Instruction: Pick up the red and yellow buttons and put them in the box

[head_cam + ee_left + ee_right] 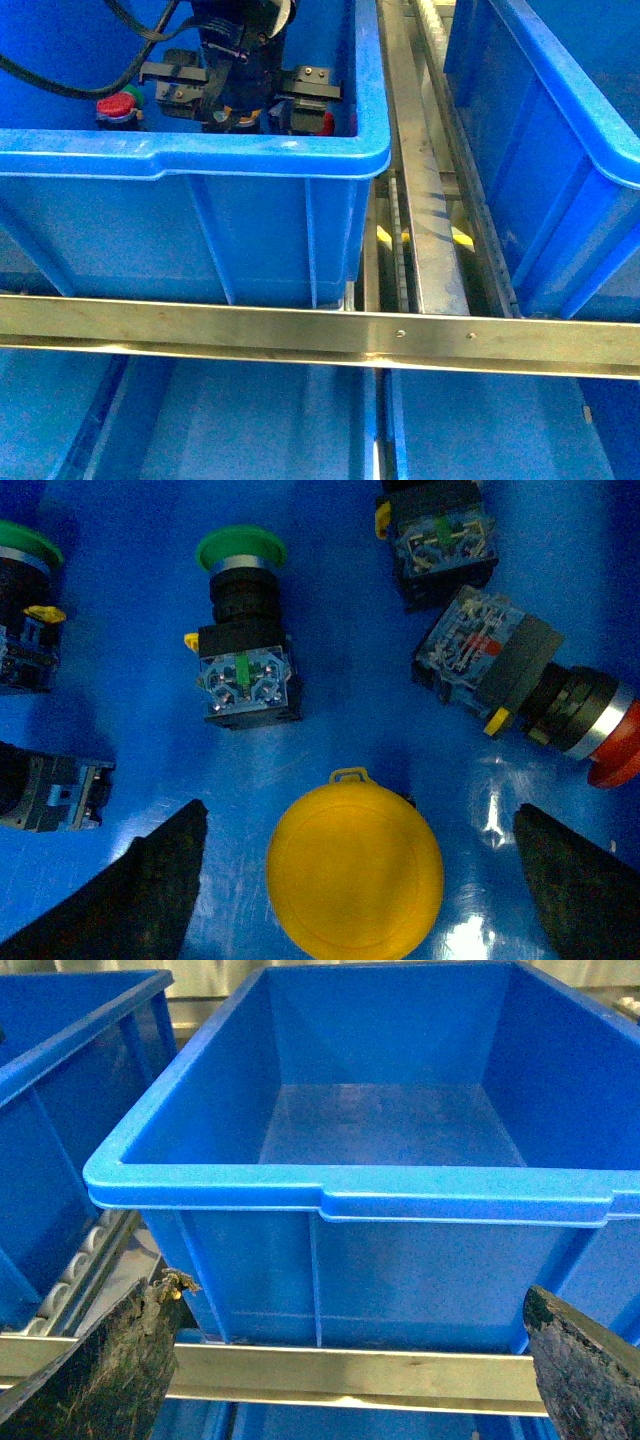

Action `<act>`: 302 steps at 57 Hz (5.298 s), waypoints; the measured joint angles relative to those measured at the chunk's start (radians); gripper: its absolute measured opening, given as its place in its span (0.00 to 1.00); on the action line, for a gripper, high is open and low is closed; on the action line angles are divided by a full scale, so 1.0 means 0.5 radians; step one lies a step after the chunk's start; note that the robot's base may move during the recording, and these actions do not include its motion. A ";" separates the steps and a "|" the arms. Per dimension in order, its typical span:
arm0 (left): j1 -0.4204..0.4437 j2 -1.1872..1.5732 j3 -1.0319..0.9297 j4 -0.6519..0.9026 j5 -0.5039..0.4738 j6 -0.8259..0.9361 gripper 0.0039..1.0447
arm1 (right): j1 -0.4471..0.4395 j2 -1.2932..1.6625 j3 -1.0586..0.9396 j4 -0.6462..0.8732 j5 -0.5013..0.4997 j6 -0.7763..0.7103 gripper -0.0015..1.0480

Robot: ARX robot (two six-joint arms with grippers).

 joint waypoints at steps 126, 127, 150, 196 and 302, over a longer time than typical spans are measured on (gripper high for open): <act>0.243 -1.299 -2.145 3.078 2.278 -2.006 0.31 | 0.000 0.001 0.000 0.000 0.000 0.000 0.94; 0.243 -1.280 -2.112 3.055 2.278 -1.993 0.31 | 0.000 0.001 0.000 0.000 0.000 0.000 0.94; 0.037 -1.035 -1.532 2.556 2.279 -1.715 0.31 | 0.000 0.001 0.000 0.000 0.000 0.000 0.94; -0.109 -1.085 -1.497 2.504 2.268 -1.590 0.31 | 0.209 1.646 0.594 1.604 0.476 2.491 0.94; -0.393 -0.784 -1.225 2.396 2.219 -1.579 0.31 | 0.798 2.241 0.916 2.001 0.618 2.440 0.68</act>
